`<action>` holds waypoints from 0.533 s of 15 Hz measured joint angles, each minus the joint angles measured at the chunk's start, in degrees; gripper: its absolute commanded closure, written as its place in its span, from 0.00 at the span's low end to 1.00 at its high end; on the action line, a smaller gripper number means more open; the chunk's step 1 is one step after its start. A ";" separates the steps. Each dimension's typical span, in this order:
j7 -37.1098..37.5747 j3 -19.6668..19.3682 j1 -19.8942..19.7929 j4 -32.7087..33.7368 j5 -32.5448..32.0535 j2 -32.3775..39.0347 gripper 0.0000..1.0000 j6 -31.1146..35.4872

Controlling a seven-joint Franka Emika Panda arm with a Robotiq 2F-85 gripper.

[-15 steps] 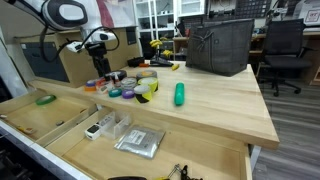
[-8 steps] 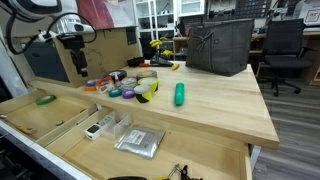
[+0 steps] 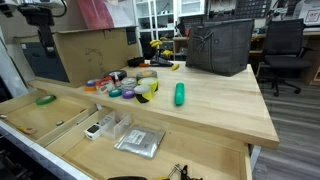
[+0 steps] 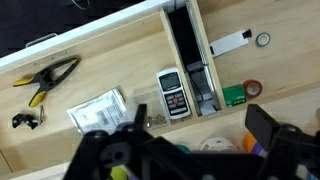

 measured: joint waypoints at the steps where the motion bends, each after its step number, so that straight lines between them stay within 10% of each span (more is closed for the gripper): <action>1: 0.00 0.32 0.00 0.16 0.29 -1.14 0.00 -1.37; 8: 0.16 1.10 0.27 6.34 4.77 -3.27 0.00 -9.81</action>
